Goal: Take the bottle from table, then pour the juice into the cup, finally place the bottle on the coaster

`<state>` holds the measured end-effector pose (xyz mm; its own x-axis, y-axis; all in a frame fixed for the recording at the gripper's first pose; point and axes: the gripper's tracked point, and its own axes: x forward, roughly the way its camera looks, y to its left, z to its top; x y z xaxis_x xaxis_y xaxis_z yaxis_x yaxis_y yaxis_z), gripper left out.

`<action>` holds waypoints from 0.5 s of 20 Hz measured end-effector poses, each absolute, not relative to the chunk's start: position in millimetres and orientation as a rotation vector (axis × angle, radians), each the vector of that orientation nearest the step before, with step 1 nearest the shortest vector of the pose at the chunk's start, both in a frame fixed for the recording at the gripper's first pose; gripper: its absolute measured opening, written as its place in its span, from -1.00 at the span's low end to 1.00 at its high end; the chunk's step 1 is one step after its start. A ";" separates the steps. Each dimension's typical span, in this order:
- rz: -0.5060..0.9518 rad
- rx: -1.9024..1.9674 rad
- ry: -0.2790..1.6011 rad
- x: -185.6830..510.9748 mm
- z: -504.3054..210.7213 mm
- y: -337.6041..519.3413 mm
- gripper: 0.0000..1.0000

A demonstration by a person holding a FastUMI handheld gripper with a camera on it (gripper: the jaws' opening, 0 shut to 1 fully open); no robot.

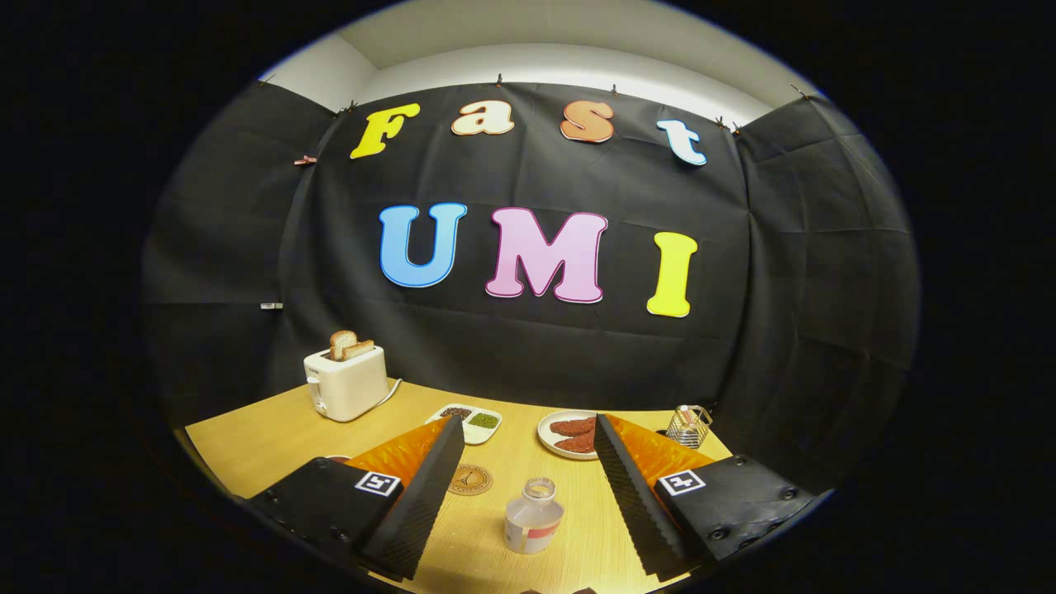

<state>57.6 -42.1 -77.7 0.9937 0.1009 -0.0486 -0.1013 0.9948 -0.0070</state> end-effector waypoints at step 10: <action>0.114 0.020 0.103 80.2 -137.8 -44.9 0.95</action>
